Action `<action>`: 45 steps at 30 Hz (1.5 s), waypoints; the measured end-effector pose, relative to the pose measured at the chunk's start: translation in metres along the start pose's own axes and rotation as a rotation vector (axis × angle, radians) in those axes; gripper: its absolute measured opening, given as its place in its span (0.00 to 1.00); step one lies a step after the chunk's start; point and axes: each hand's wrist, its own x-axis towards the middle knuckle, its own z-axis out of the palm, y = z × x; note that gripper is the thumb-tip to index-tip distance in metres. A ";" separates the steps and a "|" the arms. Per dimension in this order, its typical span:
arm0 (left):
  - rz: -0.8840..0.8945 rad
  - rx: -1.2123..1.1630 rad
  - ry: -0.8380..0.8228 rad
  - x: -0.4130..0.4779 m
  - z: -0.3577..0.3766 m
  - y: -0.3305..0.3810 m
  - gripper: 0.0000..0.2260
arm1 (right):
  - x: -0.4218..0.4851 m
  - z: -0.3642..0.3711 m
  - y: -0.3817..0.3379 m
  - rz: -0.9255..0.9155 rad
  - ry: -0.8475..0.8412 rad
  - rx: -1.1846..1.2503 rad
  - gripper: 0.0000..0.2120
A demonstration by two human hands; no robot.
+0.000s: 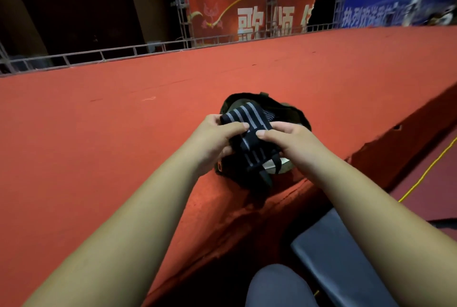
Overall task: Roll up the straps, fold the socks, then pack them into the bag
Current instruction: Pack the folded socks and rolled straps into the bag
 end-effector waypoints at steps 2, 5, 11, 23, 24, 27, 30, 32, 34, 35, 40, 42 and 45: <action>-0.037 -0.042 -0.025 0.019 0.011 0.008 0.09 | 0.014 -0.017 -0.002 -0.023 0.026 -0.017 0.12; -0.056 -0.105 0.030 0.052 0.026 0.014 0.09 | 0.053 -0.051 0.006 -0.106 0.350 -0.230 0.13; -0.081 -0.068 0.023 0.110 0.050 0.013 0.04 | 0.128 -0.118 0.043 0.189 0.303 -1.023 0.19; -0.034 0.227 -0.056 0.194 0.083 0.015 0.07 | 0.182 -0.166 0.028 0.059 0.449 -0.346 0.10; -0.021 0.329 -0.035 0.197 0.084 0.012 0.08 | 0.186 -0.167 0.029 0.050 0.443 -0.341 0.10; 0.011 0.549 0.032 0.203 0.088 -0.001 0.09 | 0.191 -0.167 0.030 0.004 0.427 -0.400 0.16; 0.079 0.793 0.097 0.213 0.088 -0.015 0.10 | 0.193 -0.163 0.030 -0.063 0.420 -0.451 0.16; 0.083 0.891 0.130 0.220 0.088 -0.018 0.11 | 0.193 -0.162 0.030 -0.099 0.405 -0.472 0.14; 0.093 0.998 0.157 0.224 0.090 -0.018 0.11 | 0.193 -0.162 0.031 -0.126 0.391 -0.493 0.13; 0.105 1.051 0.186 0.225 0.093 -0.018 0.09 | 0.193 -0.162 0.032 -0.132 0.390 -0.493 0.13; 0.180 1.163 0.303 0.225 0.101 -0.028 0.14 | 0.195 -0.161 0.034 -0.142 0.423 -0.461 0.13; 0.203 1.163 0.263 0.225 0.097 -0.033 0.13 | 0.196 -0.162 0.035 -0.144 0.437 -0.437 0.13; 0.215 1.235 0.160 0.225 0.091 -0.035 0.17 | 0.198 -0.161 0.035 -0.123 0.456 -0.443 0.13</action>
